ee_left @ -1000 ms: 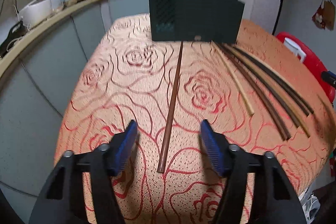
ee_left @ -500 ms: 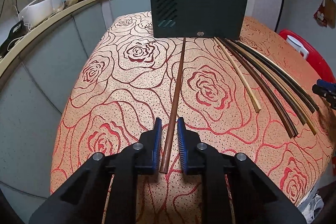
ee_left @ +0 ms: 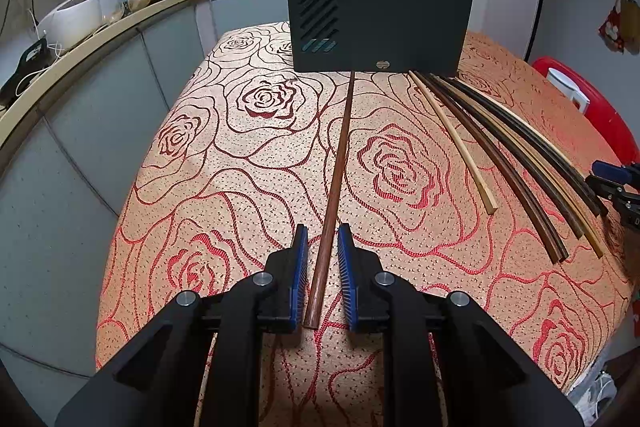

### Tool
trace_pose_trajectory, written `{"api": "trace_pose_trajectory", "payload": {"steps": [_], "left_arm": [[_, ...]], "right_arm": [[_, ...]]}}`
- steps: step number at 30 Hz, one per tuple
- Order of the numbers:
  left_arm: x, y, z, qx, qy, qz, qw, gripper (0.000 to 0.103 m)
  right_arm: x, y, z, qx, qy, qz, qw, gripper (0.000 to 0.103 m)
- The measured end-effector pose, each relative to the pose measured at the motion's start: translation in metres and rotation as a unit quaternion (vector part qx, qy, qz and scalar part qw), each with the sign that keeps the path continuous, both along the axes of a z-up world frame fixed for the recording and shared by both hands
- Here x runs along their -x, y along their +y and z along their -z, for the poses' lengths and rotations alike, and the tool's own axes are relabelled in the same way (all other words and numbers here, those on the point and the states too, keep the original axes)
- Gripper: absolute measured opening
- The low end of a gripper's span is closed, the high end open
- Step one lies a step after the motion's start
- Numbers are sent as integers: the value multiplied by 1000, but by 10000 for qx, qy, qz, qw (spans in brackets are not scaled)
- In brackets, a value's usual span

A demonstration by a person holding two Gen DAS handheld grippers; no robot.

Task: Organize utensils
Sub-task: 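Grasp a dark brown chopstick with the left tool while the right tool grasps a light wooden chopstick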

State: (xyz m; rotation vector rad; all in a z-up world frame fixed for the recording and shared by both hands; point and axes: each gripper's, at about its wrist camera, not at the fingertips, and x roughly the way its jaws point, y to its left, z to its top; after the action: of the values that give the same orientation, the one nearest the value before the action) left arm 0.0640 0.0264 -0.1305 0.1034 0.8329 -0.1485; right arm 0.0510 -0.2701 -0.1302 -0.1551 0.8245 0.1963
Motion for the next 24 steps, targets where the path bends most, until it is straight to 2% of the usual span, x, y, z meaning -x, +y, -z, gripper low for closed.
{"api": "trace_pose_trajectory", "payload": {"steps": [5,8,13,17,21,22,24], "left_arm": [[0,0,0,-11,-16,-9,10000,15],[0,-1,1,7,-33,0,10000,15],[1,-4,1,28,-39,31,10000,12],[3,-8,1,71,-68,117,9999,12],[8,-18,3,-107,-217,249,9994,10],[8,-20,3,-105,-219,289,9993,7],[7,-20,3,-104,-208,285,9993,7]], "right_arm": [[-7,11,1,6,-18,-177,9998,33],[-14,9,2,-162,22,-169,9997,31],[-17,5,1,-99,-77,76,9999,17],[-17,6,2,-185,-96,-50,9998,17],[-16,12,2,-71,-130,-118,9998,14],[-17,10,2,-130,-112,-110,9998,11],[-17,8,2,-215,-90,-107,9997,8]]}}
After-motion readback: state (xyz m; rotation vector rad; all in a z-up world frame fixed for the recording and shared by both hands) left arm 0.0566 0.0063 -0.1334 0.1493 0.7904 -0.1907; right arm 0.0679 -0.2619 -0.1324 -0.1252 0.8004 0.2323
